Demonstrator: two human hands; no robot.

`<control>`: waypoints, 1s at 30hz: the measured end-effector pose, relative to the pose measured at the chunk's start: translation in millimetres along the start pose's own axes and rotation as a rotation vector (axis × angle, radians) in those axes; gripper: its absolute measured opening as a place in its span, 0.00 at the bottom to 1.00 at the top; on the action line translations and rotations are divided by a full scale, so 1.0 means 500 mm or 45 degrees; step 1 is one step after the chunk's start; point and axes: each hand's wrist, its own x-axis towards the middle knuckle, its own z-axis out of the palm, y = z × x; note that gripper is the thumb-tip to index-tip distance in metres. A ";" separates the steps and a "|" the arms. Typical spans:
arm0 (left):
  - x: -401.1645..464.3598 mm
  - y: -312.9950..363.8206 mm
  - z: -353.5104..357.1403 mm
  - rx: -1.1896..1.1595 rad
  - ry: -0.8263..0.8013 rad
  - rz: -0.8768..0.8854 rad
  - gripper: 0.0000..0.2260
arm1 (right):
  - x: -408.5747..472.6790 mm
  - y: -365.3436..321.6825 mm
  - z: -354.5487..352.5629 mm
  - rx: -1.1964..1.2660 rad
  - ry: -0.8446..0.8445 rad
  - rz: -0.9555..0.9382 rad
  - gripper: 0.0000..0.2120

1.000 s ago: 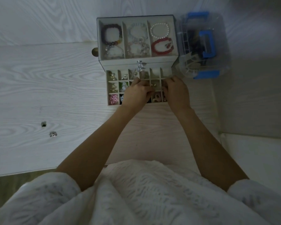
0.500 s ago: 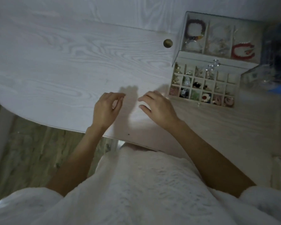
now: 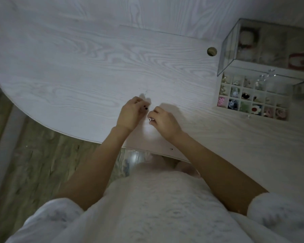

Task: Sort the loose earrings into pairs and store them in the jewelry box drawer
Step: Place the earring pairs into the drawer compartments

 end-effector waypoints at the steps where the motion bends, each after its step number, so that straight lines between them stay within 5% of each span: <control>1: 0.000 -0.003 -0.002 -0.007 0.001 0.007 0.08 | 0.002 -0.002 0.000 -0.025 0.002 -0.006 0.07; 15: 0.017 0.028 -0.004 0.144 -0.177 -0.052 0.08 | -0.043 0.073 -0.039 0.014 0.245 0.285 0.03; 30: 0.008 0.025 -0.002 -0.274 -0.029 -0.256 0.02 | -0.033 0.083 -0.060 0.001 0.292 0.302 0.04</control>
